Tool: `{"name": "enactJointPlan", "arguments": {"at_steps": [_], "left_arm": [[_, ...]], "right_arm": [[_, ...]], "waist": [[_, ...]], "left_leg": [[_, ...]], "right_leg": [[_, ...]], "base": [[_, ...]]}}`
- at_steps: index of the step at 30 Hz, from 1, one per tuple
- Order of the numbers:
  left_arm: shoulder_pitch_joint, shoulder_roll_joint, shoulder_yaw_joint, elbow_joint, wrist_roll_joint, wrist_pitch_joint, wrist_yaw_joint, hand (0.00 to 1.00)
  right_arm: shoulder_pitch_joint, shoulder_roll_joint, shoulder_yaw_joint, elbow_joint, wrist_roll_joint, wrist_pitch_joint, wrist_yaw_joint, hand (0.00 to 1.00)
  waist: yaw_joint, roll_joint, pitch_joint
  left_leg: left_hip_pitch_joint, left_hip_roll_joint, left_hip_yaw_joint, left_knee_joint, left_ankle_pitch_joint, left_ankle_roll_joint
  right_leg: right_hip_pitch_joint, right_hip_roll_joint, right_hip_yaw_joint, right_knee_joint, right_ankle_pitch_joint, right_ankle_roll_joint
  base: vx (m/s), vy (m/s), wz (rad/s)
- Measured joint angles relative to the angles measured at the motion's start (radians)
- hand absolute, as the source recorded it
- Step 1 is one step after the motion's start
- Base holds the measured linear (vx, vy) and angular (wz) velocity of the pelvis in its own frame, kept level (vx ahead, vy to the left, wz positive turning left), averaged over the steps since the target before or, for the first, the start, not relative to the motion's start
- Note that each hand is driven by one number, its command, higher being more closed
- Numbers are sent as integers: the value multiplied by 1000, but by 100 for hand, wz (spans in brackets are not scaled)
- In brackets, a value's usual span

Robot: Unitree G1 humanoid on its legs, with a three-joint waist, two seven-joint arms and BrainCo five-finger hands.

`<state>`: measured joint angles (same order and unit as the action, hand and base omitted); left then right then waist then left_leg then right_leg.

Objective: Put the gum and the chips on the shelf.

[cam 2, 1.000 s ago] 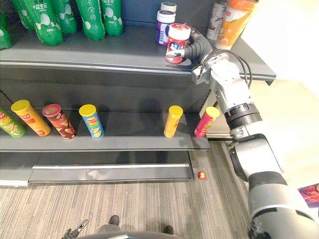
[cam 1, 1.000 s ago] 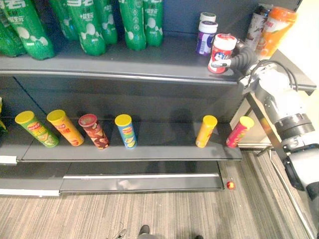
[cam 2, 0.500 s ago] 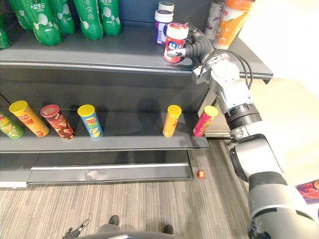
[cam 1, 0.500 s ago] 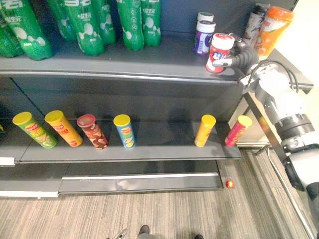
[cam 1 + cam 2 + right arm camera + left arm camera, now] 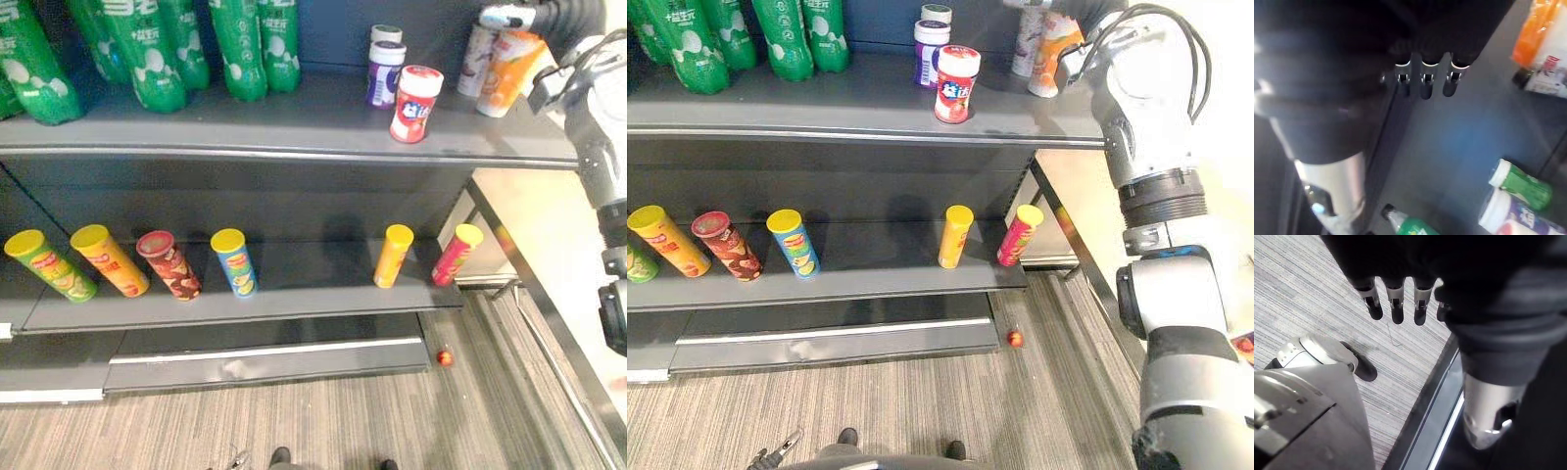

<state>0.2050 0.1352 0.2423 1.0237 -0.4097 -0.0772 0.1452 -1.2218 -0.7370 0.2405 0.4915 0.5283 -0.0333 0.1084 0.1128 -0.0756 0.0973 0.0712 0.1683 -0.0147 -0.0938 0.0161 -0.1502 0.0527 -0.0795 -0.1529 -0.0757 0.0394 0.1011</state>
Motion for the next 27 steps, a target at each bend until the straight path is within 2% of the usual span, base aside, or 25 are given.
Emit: {"name": "enactJointPlan", "arguments": {"at_steps": [6,11,14,17,20,22,27], "left_arm": [[-1,3,2,6,-1,-10,-7,0],[-4,4,1,11,-3,-33,-36,0],[0,3,2,14,-10,-46,-42,0],[-1,2,2,24,-13,-55,-45,0],[3,-7,2,42,-15,-68,-54,0],[15,-15,1,42,-20,-68,-65,0],[27,-15,0,51,-20,-73,-66,0]], "right_arm": [[27,-1,-7,-138,7,-2,-15,0],[255,16,-93,-414,23,-19,-4,0],[456,95,-122,-602,18,-17,36,0],[616,169,-122,-729,11,-14,87,0],[722,195,-122,-802,-29,-17,131,0],[833,220,-122,-857,-29,-17,180,0],[1045,275,-110,-878,-14,-9,266,0]], "waist": [[-16,2,-26],[-30,-2,-36],[-33,3,-54],[-55,8,-57],[-58,8,-59],[-74,5,-68],[-82,7,-80]], "left_leg": [[-15,0,24,0,0,0],[-13,0,33,0,0,0],[-13,3,59,0,-1,1],[-4,4,67,0,-3,2],[4,6,88,0,-10,3],[4,4,93,0,-14,4],[3,2,112,0,-17,4]], "right_leg": [[-30,0,23,5,2,1],[-34,1,31,10,1,1],[-49,5,57,12,2,1],[-49,7,67,18,2,1],[-50,9,86,22,2,2],[-53,8,93,22,2,3],[-67,7,111,26,4,5]], "base": [[-15,1,-11],[-8,-1,-4],[-23,-4,-19],[-26,-6,-12],[-44,0,-21],[-26,4,-7],[0,5,-11]]}}
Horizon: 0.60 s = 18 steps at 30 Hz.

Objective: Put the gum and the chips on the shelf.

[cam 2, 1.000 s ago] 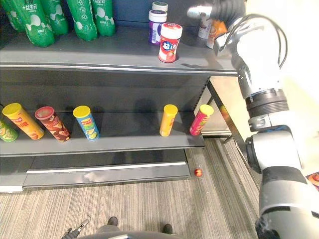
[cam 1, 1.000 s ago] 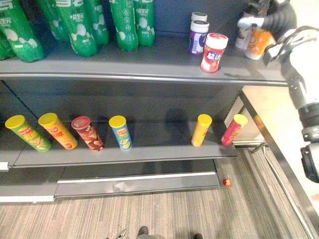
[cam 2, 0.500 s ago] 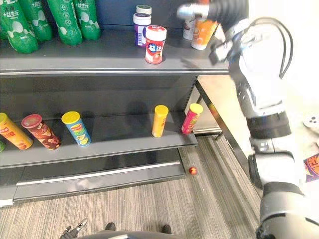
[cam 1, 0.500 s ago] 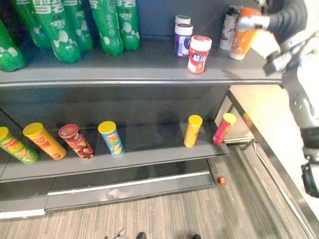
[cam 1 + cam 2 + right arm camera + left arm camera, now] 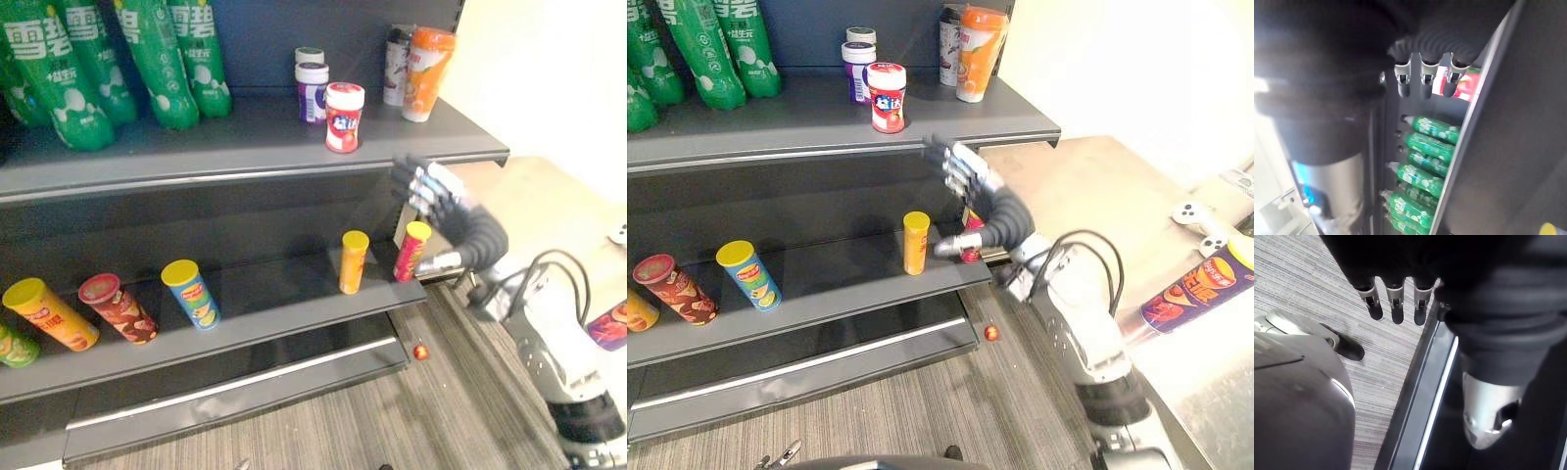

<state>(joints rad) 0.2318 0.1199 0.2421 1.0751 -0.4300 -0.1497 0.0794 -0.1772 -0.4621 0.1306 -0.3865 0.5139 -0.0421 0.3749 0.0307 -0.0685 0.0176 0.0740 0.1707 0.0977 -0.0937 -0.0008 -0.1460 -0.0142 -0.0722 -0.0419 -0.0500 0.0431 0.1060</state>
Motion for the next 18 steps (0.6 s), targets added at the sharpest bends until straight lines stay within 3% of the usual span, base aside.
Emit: {"name": "enactJointPlan", "arguments": {"at_steps": [5,8,11,15,18], "left_arm": [[0,-1,-32,0,-2,0,6,0],[1,-9,-79,1,-34,0,16,0],[-1,-12,-112,2,-39,0,15,0],[1,-13,-141,2,-39,3,18,0],[1,-22,-149,1,-39,8,25,0]], "right_arm": [[230,27,155,40,14,56,108,0],[310,86,236,268,-6,76,132,0],[347,142,253,553,-5,111,109,0],[366,203,246,820,-5,92,46,0],[377,262,189,965,4,47,5,0]], "waist": [[-2,15,1],[-1,23,4],[-3,37,8],[-4,57,3],[-10,71,3]], "left_leg": [[4,-1,8,0,-3,-1],[17,-2,25,0,-9,0],[15,-6,25,13,-17,3],[17,-9,22,28,-27,3],[17,-11,19,28,-27,4]], "right_leg": [[0,0,9,-1,0,0],[4,0,20,0,0,0],[7,-5,20,2,-1,2],[18,-9,17,1,-5,6],[19,-12,14,2,-5,6]], "base": [[15,4,-5],[-2,8,-12],[-4,5,-3],[0,0,0],[-7,0,3]]}}
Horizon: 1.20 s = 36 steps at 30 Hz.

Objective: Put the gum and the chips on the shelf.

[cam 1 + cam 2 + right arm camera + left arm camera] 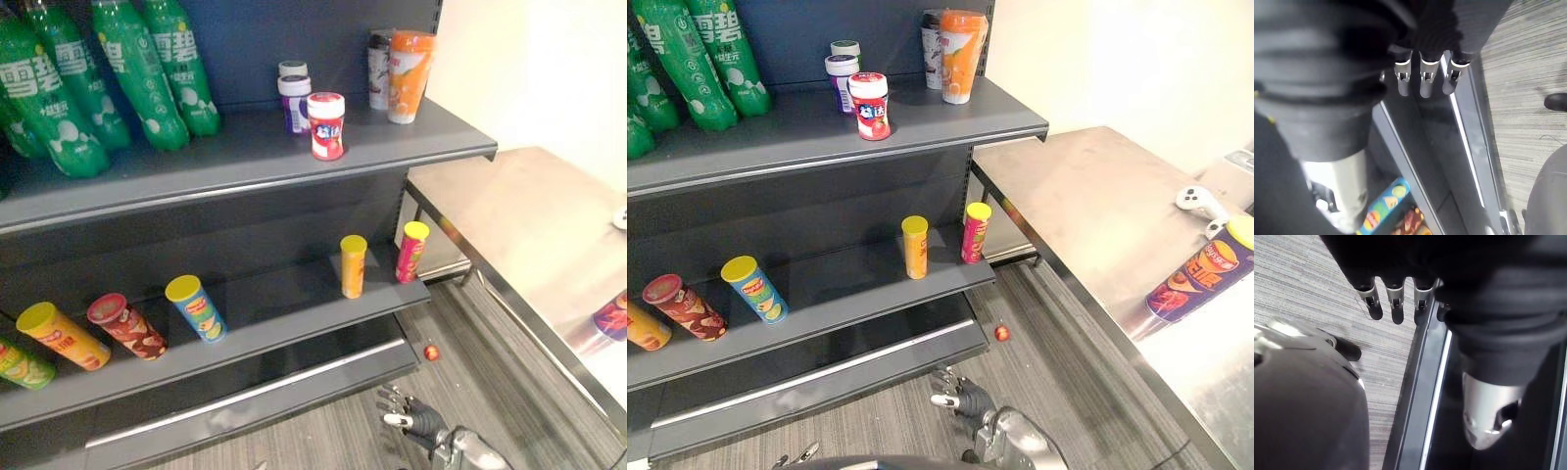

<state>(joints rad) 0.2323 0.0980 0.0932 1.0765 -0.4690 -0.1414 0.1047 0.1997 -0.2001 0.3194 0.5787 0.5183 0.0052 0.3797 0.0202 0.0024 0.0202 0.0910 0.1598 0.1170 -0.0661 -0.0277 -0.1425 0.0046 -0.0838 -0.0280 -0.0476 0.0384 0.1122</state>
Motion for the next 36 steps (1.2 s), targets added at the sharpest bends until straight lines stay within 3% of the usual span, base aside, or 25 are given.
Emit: {"name": "enactJointPlan", "arguments": {"at_steps": [7,14,20,24,27,29,31,32,34,36], "left_arm": [[0,4,-7,8,3,17,8,0],[-5,4,-6,64,6,20,8,0],[-18,4,0,77,11,19,6,0],[-27,-4,35,79,11,20,-2,0],[-34,-9,75,88,14,22,-6,0],[-36,-9,113,97,15,27,-13,0],[-43,-14,140,96,13,41,-10,0],[-46,-15,145,95,12,42,-9,0],[-62,19,150,96,8,50,-8,0],[-79,23,148,94,1,59,-9,0]], "right_arm": [[-30,60,-216,373,-41,-183,-90,0],[-5,75,-355,501,-114,-305,-250,0],[12,92,-445,540,-133,-293,-288,0],[24,106,-515,538,-67,-277,-285,0],[71,139,-621,530,-36,-302,-284,0],[98,169,-669,510,-34,-311,-279,0],[102,196,-686,489,-38,-321,-254,0],[99,202,-686,489,-39,-321,-246,0],[94,224,-685,490,-39,-321,-233,0],[95,217,-686,490,-39,-322,-239,0]], "waist": [[-14,-1,0],[-19,4,2],[-23,5,33],[-42,-4,50],[-48,-13,64],[-48,-26,77],[-49,-20,115],[-49,-20,118],[-48,-55,127],[-49,-57,127]], "left_leg": [[3,-6,-20,-2,1,0],[28,-7,-15,-21,3,-2],[77,-8,-5,-13,-3,2],[66,-16,57,79,-71,12],[70,-30,143,86,-85,22],[81,-28,218,86,-91,27],[122,10,343,90,-101,30],[131,17,373,93,-106,25],[151,41,472,115,-131,4],[162,57,524,124,-143,-7]], "right_leg": [[16,-7,-21,-2,-2,0],[32,-7,-18,-6,-4,3],[72,-8,-10,6,-10,3],[-9,-15,63,152,-82,15],[-61,-29,86,175,-92,16],[-87,-50,43,163,-95,8],[-90,-87,-143,160,-141,-74],[-93,-96,-188,161,-147,-90],[-113,-112,-295,155,-144,-97],[-124,-117,-346,156,-139,-91]], "base": [[-9,-1,9],[1,0,0],[-6,6,-4],[-64,25,-45],[-49,47,-78],[-18,104,-116],[36,115,-146],[53,90,-149],[60,77,-130],[83,41,-80]]}}
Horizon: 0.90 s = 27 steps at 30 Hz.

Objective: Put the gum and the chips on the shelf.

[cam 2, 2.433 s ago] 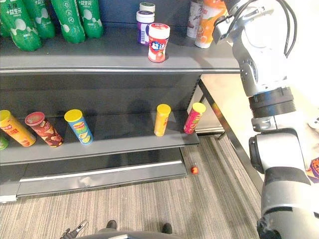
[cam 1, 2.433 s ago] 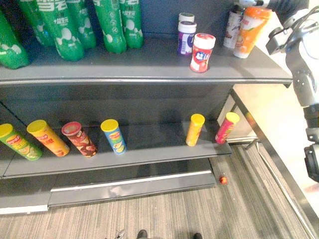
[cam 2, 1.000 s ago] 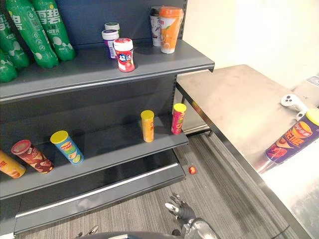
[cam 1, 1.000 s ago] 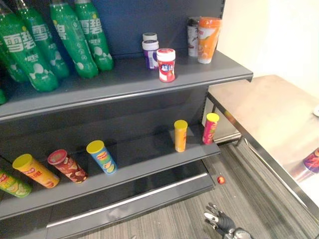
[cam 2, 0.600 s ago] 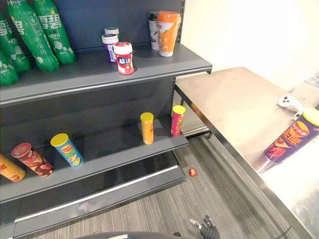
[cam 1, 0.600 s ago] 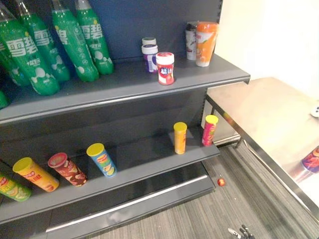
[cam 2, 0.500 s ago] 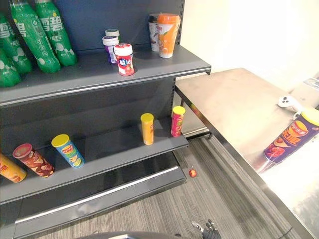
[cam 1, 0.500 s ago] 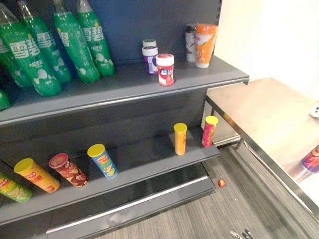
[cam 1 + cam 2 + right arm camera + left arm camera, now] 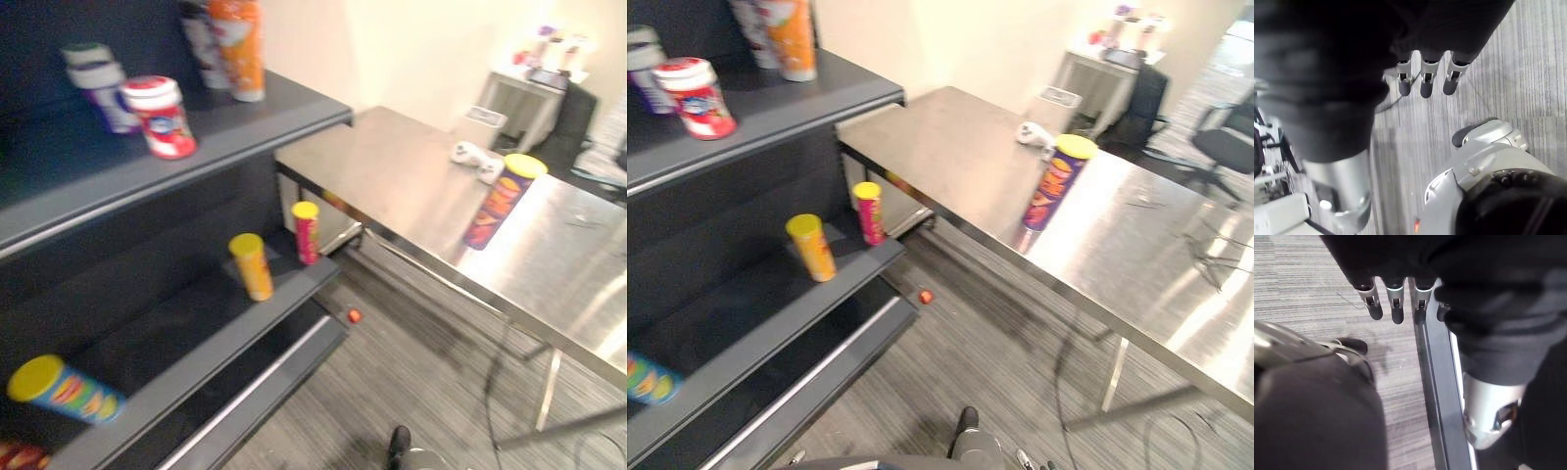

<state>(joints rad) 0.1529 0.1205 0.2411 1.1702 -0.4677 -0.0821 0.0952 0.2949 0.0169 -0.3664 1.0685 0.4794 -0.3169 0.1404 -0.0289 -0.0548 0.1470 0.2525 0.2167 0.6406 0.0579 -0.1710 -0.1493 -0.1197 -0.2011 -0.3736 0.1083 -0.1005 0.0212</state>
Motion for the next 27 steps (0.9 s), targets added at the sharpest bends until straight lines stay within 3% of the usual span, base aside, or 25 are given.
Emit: {"name": "enactJointPlan", "arguments": {"at_steps": [1,4,5,10,14,18,20,22,23,24,26,27], "left_arm": [[-8,-1,-1,-2,0,0,-1,0],[-20,-5,-14,-33,-1,5,-8,0],[-22,-13,-21,-33,-3,7,-14,0],[-43,-65,-40,-35,-33,11,-24,0],[-43,-64,-41,-37,-37,4,-23,0],[-43,-56,-40,-37,-34,1,-17,0],[-48,-56,-40,-37,-32,-1,-10,0],[-49,-53,-37,-39,-32,-6,7,0],[-49,-49,-36,-37,-34,-7,10,0],[-47,-60,-34,-37,-39,-17,15,0],[-44,-69,-33,-37,-42,-28,19,0],[-42,-70,-33,-41,-44,-33,19,0]], "right_arm": [[0,-2,-1,0,0,0,-2,0],[1,-2,7,6,1,-3,-5,0],[-3,-6,10,9,1,-3,-7,0],[-63,-42,24,8,-1,-32,-9,0],[-64,-43,41,13,0,-32,-23,0],[-84,-43,65,11,2,-31,-18,0],[-84,-44,71,11,2,-30,-16,0],[-83,-58,87,9,3,-30,-11,0],[-84,-67,97,8,3,-30,-8,0],[-99,-82,108,9,2,-29,-6,0],[-120,-103,110,16,2,-29,-10,0],[-120,-106,111,21,2,-29,-11,0]], "waist": [[-1,2,1],[-8,4,1],[-17,16,1],[-25,84,24],[-29,70,31],[-50,56,35],[-51,45,35],[-50,32,37],[-49,29,38],[-45,41,42],[-44,51,46],[-42,51,46]], "left_leg": [[6,3,10,1,-2,-9],[47,2,39,3,-17,-45],[50,9,40,7,-21,-55],[69,71,67,14,13,-94],[84,68,60,18,78,-91],[47,88,20,101,126,-79],[6,104,-22,197,165,-37],[-61,131,-92,353,244,46],[-80,134,-128,384,239,47],[-104,103,-207,407,155,20],[-137,30,-301,393,26,6],[-143,15,-305,378,10,5]], "right_leg": [[0,-4,-12,0,9,2],[5,-6,-14,6,173,39],[5,3,-10,12,202,47],[2,81,3,0,182,31],[1,71,5,56,133,25],[-21,51,1,127,63,11],[-20,36,5,148,36,2],[-15,30,41,156,-3,-15],[-14,33,57,154,-10,-15],[-8,45,91,145,-14,-20],[24,65,146,113,-13,-20],[40,69,155,102,-13,-20]], "base": [[127,54,-61],[169,26,-29],[172,3,-8],[156,-20,-25],[91,-20,-5],[37,-81,4],[40,-191,-2],[41,-160,-26],[79,-131,-55],[77,-81,-66],[88,-80,-76],[95,-35,-68]]}}
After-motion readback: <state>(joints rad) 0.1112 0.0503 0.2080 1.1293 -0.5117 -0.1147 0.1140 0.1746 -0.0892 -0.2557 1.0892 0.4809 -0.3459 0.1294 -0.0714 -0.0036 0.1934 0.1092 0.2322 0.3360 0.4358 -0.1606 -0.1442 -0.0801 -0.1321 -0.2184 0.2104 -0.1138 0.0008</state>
